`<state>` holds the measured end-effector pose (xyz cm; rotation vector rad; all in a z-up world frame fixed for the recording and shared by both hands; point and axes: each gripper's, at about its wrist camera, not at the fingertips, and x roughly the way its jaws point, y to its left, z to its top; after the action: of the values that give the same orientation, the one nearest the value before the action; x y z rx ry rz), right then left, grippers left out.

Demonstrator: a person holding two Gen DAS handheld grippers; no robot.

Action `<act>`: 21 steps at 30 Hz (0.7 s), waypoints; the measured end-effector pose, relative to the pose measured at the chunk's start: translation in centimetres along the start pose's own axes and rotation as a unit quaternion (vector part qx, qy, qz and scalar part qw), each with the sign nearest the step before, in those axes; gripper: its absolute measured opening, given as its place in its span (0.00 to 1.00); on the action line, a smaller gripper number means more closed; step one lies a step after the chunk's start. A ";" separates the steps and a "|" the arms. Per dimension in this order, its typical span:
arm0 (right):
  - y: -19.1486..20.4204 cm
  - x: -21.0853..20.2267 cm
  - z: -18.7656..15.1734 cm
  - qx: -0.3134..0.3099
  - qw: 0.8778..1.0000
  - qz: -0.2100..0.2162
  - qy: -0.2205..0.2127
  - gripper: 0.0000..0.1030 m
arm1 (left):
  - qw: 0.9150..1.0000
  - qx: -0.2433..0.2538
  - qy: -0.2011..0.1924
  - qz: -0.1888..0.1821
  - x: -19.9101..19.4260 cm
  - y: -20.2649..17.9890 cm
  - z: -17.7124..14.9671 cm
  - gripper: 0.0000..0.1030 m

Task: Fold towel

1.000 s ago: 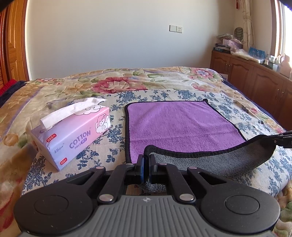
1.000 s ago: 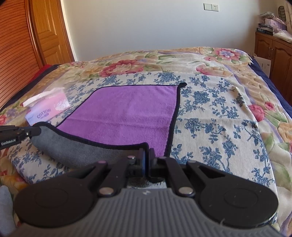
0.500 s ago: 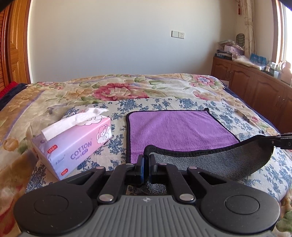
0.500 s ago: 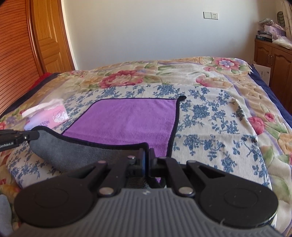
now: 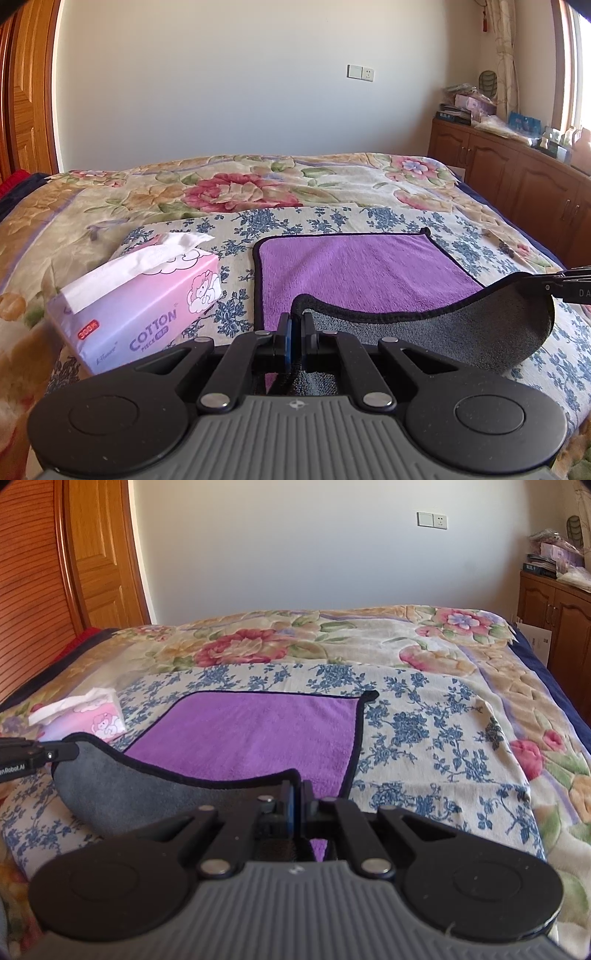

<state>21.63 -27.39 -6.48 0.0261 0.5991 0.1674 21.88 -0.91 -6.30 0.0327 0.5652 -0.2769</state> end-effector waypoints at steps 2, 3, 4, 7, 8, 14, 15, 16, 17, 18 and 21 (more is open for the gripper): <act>0.0 0.3 0.1 -0.004 1.000 -0.001 0.001 0.04 | 1.000 0.001 0.000 -0.001 0.5 0.0 0.2 0.05; 0.0 0.5 0.1 -0.006 1.000 -0.001 0.001 0.04 | 1.000 0.002 0.000 -0.001 0.7 0.0 0.2 0.05; 0.0 0.7 0.2 -0.009 1.000 -0.002 0.001 0.04 | 1.000 0.002 0.000 -0.001 0.9 0.0 0.3 0.05; 0.0 1.1 0.4 -0.014 1.000 -0.002 -0.001 0.04 | 1.000 0.003 -0.001 -0.003 1.4 0.0 0.5 0.05; 0.0 1.2 0.4 -0.016 1.000 -0.003 -0.001 0.04 | 1.000 0.003 -0.001 -0.003 1.5 0.0 0.5 0.05; -0.1 1.7 0.9 -0.024 1.000 -0.004 -0.008 0.04 | 1.000 0.000 -0.003 -0.004 1.9 0.3 1.0 0.05; -0.2 1.8 1.0 -0.026 1.000 -0.004 -0.009 0.04 | 1.000 -0.002 -0.002 -0.005 2.0 0.3 1.1 0.05; -0.2 1.9 1.1 -0.028 1.000 -0.005 -0.010 0.04 | 1.000 -0.003 -0.002 -0.005 2.0 0.3 1.1 0.05; -0.3 2.0 1.1 -0.029 1.000 -0.005 -0.011 0.04 | 1.000 -0.002 -0.002 -0.005 2.1 0.3 1.2 0.05; -0.4 2.1 1.2 -0.030 0.999 -0.005 -0.011 0.04 | 1.000 -0.002 -0.002 -0.005 2.1 0.3 1.2 0.05; -0.5 2.3 1.7 -0.037 0.999 -0.003 -0.014 0.04 | 1.000 0.000 -0.003 -0.005 2.2 0.2 1.5 0.05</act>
<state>24.52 -27.45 -6.43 -0.0450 0.5654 0.1821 24.51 -1.45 -6.23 0.0289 0.5596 -0.2873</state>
